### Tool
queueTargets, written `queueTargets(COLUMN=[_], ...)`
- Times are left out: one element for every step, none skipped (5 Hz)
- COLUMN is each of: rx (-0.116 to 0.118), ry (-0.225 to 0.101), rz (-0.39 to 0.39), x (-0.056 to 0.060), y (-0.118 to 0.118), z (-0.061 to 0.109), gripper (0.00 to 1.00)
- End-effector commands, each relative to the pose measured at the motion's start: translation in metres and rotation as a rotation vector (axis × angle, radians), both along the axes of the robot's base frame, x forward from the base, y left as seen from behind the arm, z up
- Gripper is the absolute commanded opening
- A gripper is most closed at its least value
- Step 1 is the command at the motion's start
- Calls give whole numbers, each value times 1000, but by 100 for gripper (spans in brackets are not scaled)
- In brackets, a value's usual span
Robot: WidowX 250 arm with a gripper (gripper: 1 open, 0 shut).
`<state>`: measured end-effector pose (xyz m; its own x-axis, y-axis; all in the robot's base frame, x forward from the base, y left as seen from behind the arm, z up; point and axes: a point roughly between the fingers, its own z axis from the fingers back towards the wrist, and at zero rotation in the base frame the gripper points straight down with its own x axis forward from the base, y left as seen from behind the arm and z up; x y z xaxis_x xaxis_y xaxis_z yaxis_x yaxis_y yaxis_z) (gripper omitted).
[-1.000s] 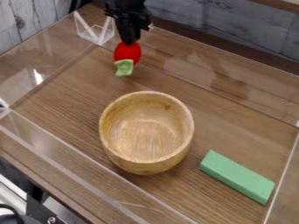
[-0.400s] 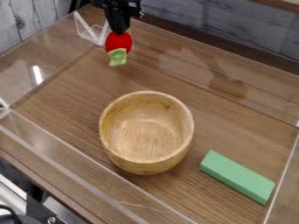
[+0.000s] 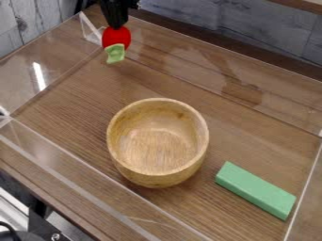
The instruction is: Move the red fruit to the left
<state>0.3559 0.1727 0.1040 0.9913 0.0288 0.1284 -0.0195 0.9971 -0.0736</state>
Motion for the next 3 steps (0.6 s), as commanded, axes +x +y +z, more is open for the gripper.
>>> queueTargets(rx=[38, 30, 10], ry=[-50, -33, -20], rz=[-11, 59, 128], x=[3, -8, -18], y=[20, 24, 23], z=[5, -2, -4], gripper=[0, 0, 100])
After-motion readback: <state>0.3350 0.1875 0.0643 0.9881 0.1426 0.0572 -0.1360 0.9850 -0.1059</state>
